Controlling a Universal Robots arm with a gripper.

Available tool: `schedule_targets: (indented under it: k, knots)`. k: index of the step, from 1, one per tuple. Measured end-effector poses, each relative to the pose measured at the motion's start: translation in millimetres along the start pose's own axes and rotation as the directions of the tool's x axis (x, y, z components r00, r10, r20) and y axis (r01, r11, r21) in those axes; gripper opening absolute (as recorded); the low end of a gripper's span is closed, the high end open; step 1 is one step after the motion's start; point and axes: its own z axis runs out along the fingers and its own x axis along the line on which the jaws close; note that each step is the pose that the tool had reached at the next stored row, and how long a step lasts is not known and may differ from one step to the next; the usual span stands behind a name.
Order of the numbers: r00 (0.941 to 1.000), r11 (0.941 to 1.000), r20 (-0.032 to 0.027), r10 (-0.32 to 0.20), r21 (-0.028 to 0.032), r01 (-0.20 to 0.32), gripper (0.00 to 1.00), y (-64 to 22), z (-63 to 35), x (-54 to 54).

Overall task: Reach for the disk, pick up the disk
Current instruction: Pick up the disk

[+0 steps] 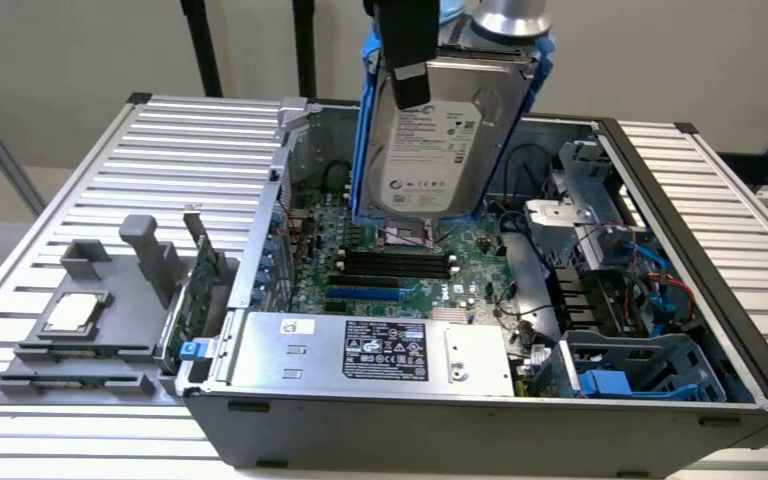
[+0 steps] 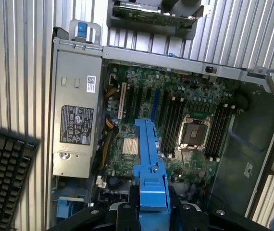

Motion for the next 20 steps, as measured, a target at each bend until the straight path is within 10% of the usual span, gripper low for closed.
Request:
schedule_targets:
  k: [20]
  knots:
    - [1.0000,0.9999,0.0057,0.000,0.0140,0.000,0.33,-77.4,19.6,37.3]
